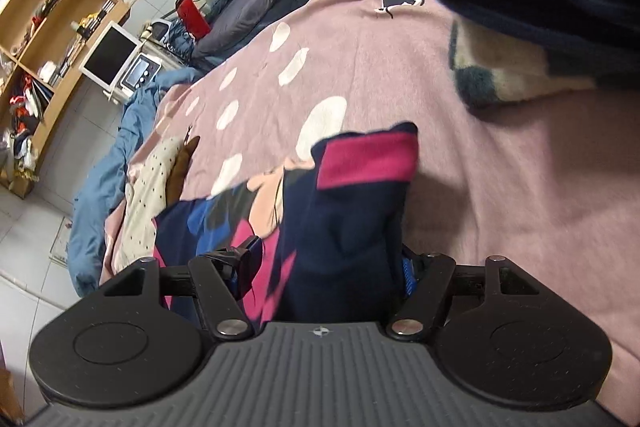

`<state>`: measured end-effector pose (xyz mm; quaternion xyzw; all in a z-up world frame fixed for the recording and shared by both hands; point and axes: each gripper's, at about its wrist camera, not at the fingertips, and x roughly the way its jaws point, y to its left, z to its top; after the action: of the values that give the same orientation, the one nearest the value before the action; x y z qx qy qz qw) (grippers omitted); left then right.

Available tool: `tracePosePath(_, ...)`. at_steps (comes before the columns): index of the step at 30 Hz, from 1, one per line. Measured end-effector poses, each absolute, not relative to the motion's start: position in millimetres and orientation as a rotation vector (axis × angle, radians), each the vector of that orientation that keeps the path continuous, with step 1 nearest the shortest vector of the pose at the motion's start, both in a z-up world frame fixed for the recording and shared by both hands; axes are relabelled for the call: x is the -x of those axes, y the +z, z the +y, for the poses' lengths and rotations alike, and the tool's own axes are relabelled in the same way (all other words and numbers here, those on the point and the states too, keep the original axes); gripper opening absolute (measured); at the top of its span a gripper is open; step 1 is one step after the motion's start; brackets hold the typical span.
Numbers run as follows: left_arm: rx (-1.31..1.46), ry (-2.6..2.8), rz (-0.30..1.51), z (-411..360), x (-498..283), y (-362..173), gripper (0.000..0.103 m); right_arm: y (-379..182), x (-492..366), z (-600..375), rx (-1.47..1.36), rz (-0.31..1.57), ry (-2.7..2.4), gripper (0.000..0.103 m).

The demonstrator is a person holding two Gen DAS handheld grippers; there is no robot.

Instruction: Fold small clothes

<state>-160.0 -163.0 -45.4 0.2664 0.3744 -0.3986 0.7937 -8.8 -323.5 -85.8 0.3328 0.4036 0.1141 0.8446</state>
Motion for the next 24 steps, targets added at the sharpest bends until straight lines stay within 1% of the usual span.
tracePosePath(1, -0.568, -0.858, 0.808, -163, 159, -45, 0.024, -87, 8, -323, -0.694, 0.847, 0.227, 0.083)
tracePosePath(2, -0.563, -0.859, 0.811, -162, 158, -45, 0.024, -90, 7, -325, -0.688, 0.854, 0.209, 0.056)
tracePosePath(3, -0.559, -0.86, 0.813, -162, 157, -45, 0.024, -94, 9, -326, -0.703, 0.85, 0.21, 0.052)
tracePosePath(5, -0.546, -0.863, 0.818, -160, 155, -45, 0.024, -99, 14, -332, -0.738, 0.833, 0.216, 0.042)
tracePosePath(11, -0.482, -0.876, 0.837, -151, 147, -46, 0.023, -94, 17, -332, -0.705, 0.821, 0.215, 0.037)
tracePosePath(13, -0.394, -0.888, 0.871, -141, 138, -42, 0.018, -89, 19, -331, -0.733, 0.8, 0.221, 0.031)
tracePosePath(14, -0.333, -0.893, 0.894, -133, 132, -38, 0.013, -84, 20, -332, -0.762, 0.785, 0.229, 0.03)
tracePosePath(20, -0.027, -0.868, 0.95, -60, 105, -12, 0.012, -39, 8, -301, -0.811, 0.741, 0.354, 0.029)
tracePosePath(24, 0.111, -0.806, 0.949, -5, 94, -1, 0.012, -31, -22, -257, -0.903, 0.778, 0.47, 0.03)
